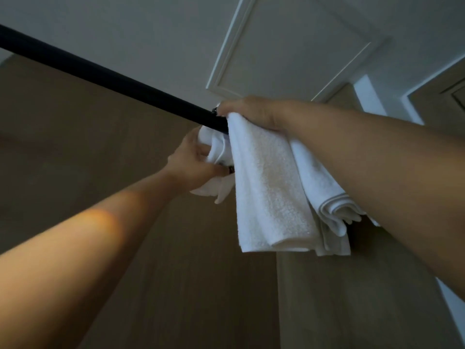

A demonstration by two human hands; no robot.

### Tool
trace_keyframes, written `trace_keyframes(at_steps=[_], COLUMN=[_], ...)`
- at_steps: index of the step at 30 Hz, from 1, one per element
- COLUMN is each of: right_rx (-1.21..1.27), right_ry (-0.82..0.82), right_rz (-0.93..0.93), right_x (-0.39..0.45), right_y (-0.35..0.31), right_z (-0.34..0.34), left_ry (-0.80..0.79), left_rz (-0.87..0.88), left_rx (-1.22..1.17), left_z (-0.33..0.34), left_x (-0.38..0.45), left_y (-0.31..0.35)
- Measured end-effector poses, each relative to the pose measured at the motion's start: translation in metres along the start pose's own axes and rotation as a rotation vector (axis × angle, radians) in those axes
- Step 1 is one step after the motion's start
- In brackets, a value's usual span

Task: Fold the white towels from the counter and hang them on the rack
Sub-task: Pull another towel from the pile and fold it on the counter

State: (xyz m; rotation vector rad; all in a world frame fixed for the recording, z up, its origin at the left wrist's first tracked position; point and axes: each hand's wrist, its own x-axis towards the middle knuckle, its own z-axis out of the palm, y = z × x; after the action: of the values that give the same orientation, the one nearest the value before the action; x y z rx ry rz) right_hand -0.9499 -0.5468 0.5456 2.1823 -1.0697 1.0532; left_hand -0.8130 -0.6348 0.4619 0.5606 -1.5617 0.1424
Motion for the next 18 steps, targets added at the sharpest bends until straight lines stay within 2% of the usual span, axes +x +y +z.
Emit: trace_keyframes(at_steps=[3, 5, 10, 15, 18], right_rx=[-0.032, -0.079, -0.05, -0.044, -0.108], right_ry=[0.091, 0.146, 0.321, 0.43, 0.547], right_rz=[0.024, -0.013, -0.094, -0.073, -0.103], right_x=[-0.007, -0.016, -0.078, -0.121, -0.128], right_y=[0.0, 0.003, 0.013, 0.023, 0.024], right_z=[0.003, 0.01, 0.036, 0.081, 0.109], left_ry=[-0.034, -0.032, 0.015, 0.009, 0.048], left_rz=[0.07, 0.105, 0.085, 0.159, 0.083], left_rx=[0.024, -0.04, -0.192, -0.417, -0.588], left_z=[-0.001, 0.004, 0.017, 0.025, 0.032], left_x=[-0.004, -0.016, -0.041, -0.068, -0.081], left_y=[0.005, 0.004, -0.007, 0.005, 0.012])
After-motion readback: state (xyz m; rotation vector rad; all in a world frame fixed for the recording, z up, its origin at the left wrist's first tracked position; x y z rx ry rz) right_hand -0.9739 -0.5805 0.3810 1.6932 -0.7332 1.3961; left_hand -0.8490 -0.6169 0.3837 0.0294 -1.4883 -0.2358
